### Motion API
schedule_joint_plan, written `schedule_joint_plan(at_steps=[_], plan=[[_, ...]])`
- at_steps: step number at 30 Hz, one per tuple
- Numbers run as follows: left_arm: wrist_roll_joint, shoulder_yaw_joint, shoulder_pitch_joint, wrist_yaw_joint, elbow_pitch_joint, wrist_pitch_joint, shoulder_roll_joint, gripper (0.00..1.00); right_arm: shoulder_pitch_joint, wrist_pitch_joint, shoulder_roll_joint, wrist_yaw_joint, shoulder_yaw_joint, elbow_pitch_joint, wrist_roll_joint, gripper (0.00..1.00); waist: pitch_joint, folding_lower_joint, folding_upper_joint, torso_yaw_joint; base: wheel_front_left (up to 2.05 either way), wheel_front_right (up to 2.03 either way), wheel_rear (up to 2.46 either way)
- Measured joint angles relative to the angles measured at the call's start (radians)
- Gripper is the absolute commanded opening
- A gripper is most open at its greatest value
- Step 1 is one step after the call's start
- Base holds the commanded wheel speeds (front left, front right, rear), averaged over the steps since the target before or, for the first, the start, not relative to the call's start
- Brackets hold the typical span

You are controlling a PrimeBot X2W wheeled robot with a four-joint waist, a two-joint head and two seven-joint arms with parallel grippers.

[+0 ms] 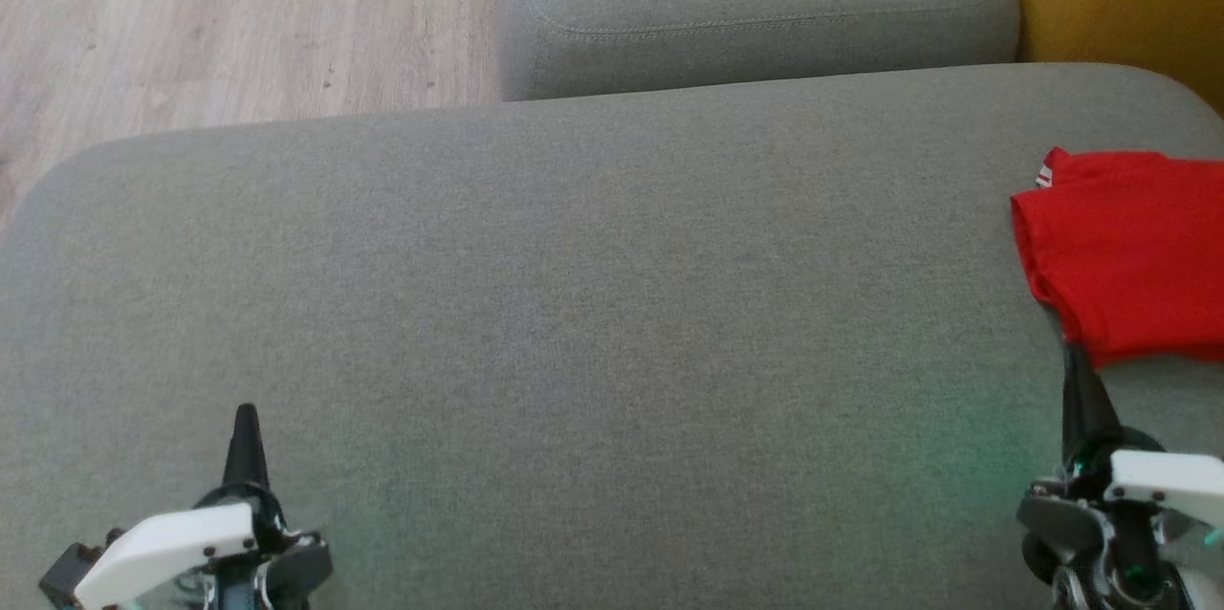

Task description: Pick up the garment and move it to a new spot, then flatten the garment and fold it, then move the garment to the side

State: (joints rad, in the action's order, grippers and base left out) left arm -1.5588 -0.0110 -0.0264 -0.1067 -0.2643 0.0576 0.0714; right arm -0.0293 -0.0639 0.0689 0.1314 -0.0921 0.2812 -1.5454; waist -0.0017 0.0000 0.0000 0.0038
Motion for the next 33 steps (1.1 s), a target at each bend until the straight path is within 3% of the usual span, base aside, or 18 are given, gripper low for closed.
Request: schedule_joint_plan(at_steps=[8,33], plan=[[-0.08,-0.024,-0.026,-0.017,-0.007,0.019,-0.001,0.0,-0.025,-0.017,-0.001,0.0,-0.014,0.0,-0.074,0.0,0.005,0.0,0.0,-0.004,0.0,0.0,0.0],[-0.079,-0.033,-0.03,-0.017,-0.008,0.022,-0.008,0.0,-0.025,-0.026,-0.008,0.0,-0.02,0.0,-0.076,0.0,0.005,0.0,0.0,-0.004,0.0,0.0,0.0]])
